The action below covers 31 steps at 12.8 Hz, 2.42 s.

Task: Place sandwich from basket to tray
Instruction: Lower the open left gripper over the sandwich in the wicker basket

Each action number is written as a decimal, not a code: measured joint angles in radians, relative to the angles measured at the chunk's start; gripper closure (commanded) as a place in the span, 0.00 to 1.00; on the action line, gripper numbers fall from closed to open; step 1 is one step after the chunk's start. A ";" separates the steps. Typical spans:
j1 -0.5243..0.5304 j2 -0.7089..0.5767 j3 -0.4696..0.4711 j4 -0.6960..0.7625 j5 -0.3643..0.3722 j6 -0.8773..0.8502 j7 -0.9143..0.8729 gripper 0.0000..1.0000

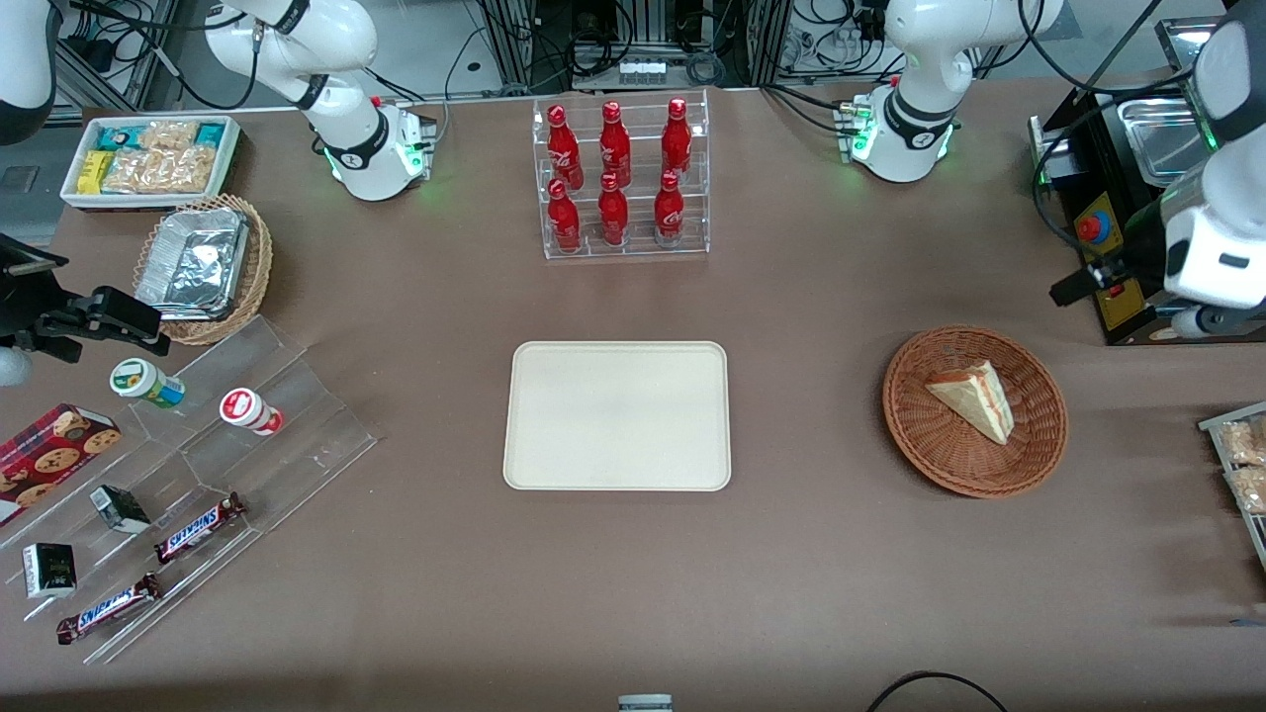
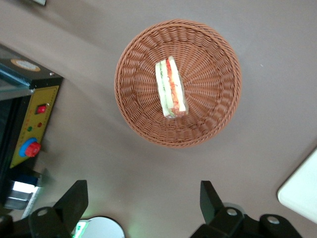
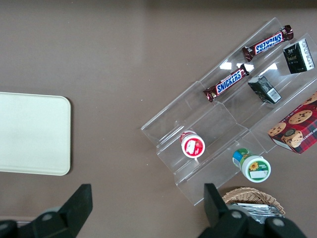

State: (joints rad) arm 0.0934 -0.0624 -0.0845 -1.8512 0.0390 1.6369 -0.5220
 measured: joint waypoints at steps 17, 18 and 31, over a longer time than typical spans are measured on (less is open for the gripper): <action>-0.002 0.154 0.015 -0.372 -0.002 0.642 -0.280 0.00; -0.003 0.164 0.015 -0.371 -0.002 0.655 -0.280 0.00; -0.014 0.226 0.010 -0.450 -0.001 0.830 -0.309 0.00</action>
State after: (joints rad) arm 0.0794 0.1640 -0.0748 -2.3016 0.0379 2.4670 -0.8312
